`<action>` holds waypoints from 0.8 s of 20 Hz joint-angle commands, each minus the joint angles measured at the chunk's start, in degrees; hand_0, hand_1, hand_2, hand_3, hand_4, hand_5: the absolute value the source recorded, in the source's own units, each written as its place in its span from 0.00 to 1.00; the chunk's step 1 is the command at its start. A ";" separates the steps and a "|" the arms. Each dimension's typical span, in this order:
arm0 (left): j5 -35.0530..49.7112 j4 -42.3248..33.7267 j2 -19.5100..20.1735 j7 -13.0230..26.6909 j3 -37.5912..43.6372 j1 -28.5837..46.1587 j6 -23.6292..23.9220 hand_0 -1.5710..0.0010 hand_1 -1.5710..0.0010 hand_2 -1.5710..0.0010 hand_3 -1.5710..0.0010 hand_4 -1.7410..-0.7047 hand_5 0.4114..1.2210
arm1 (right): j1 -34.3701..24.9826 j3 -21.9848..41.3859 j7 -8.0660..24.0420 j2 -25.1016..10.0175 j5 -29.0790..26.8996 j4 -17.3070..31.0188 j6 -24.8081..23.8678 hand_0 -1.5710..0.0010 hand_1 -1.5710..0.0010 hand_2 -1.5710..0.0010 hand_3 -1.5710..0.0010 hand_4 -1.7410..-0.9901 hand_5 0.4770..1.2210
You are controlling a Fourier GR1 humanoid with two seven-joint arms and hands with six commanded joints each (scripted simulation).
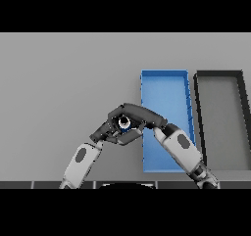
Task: Pick up the blue pipe and place it into the blue bin.
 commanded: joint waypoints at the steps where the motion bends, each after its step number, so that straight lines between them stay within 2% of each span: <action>1: 1.08 0.17 -0.73 -0.98 0.05 0.29 -0.33 0.00 0.00 0.00 0.03 0.06 1.00 | 0.27 0.63 -0.04 0.81 -0.51 -0.42 -0.78 0.23 0.23 0.22 0.35 0.21 0.23; 3: 2.59 0.12 -1.37 -1.11 0.23 0.24 -0.97 0.00 0.00 0.00 0.04 0.04 1.00 | 0.49 0.61 -1.72 0.13 -1.71 0.03 -0.93 0.14 0.14 0.14 0.24 0.15 0.51; 5: 3.18 -0.36 -0.93 -1.50 0.53 0.82 -1.55 0.00 0.00 0.00 0.07 0.03 1.00 | 0.39 1.61 -1.60 -0.54 -1.14 -0.39 -1.55 0.09 0.09 0.09 0.17 0.10 0.69; 6: 3.12 -0.39 -1.18 -1.24 0.45 0.55 -1.42 0.00 0.00 0.00 0.08 0.02 1.00 | 0.72 2.54 -3.70 -0.44 -0.32 -0.43 -2.07 0.07 0.07 0.07 0.14 0.08 0.75; 7: 3.09 -0.64 -0.75 -0.13 0.96 0.00 -1.58 0.00 0.00 0.00 0.09 0.02 1.00 | 0.86 2.46 -4.83 -1.50 -0.66 -0.69 -2.03 0.06 0.06 0.06 0.11 0.06 0.80; 8: 2.86 -0.69 -1.05 -0.87 0.48 0.18 -1.17 0.00 0.00 0.00 0.09 0.02 1.00 | 0.08 3.27 -4.33 -1.12 -0.27 -0.56 -2.65 0.05 0.05 0.05 0.09 0.05 0.84; 11: 2.09 -1.33 -0.04 -0.23 0.70 -0.19 -1.08 0.00 0.00 0.00 0.09 0.01 1.00 | 0.75 3.49 -6.55 -1.53 -1.10 -0.40 -4.13 0.02 0.02 0.02 0.04 0.03 0.92; 12: 1.63 -0.92 -0.38 -0.62 0.45 -0.32 -0.38 0.00 0.00 0.00 0.09 0.01 1.00 | 0.58 3.33 -5.57 -1.38 -0.98 -0.41 -5.05 0.02 0.02 0.02 0.04 0.02 0.93; 14: -0.64 -1.05 0.31 -2.70 0.39 -0.25 1.20 0.00 0.00 0.00 0.07 0.02 1.00 | 1.35 4.13 -6.92 -1.23 0.30 -1.00 -6.36 0.01 0.01 0.01 0.02 0.01 0.96; 15: -1.78 -1.49 0.67 -3.14 -0.03 0.15 1.77 0.07 0.15 0.18 0.26 0.14 1.00 | 1.11 4.48 -6.86 -1.23 1.08 -1.17 -6.92 0.01 0.01 0.01 0.02 0.01 0.97; 16: -1.16 -1.65 1.64 -3.44 0.24 0.13 0.39 0.26 0.32 0.34 0.41 0.26 1.00 | 0.59 4.45 -6.05 -1.27 0.84 -1.07 -6.99 0.01 0.01 0.01 0.01 0.01 0.97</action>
